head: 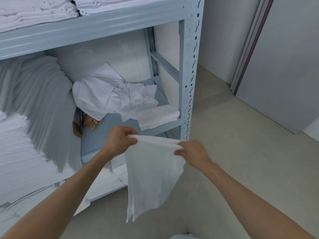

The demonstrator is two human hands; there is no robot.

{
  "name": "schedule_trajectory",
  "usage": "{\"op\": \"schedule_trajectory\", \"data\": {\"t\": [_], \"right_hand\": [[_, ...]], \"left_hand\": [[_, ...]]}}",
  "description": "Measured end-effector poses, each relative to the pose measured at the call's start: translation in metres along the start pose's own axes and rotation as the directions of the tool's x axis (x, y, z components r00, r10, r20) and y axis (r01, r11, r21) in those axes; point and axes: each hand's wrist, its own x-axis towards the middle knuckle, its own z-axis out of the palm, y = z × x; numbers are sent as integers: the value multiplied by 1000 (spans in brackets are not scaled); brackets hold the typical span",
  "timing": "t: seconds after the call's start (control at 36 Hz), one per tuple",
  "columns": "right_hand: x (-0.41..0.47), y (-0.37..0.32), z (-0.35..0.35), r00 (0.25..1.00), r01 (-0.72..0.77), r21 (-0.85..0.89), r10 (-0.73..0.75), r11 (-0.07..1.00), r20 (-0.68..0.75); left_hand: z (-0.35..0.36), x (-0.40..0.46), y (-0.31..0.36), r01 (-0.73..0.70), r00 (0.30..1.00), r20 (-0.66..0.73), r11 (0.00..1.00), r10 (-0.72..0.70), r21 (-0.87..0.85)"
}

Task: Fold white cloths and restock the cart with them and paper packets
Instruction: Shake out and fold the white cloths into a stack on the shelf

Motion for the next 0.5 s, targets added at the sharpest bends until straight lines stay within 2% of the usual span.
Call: {"op": "schedule_trajectory", "data": {"t": [0.08,0.19,0.28,0.39,0.5], "right_hand": [[10,7,-28,980,68,-159,-97,985,-177],[13,8,-48,917,75,-190,-143,979,-373],[17,8,-58,934,-7,-252,-84,968,-347],[19,13,-68,948,-42,-398,-89,916,-304],[18,11,-75,964,-160,-448,41,880,-263]], "left_hand": [[-4,-1,-8,-13,1000,-5,998,14,58],[1,2,-3,-65,994,-79,996,70,56],[8,7,10,-116,988,-94,991,122,69],[12,13,26,-139,985,-100,989,143,42],[17,19,41,-158,982,-104,987,159,15]]}}
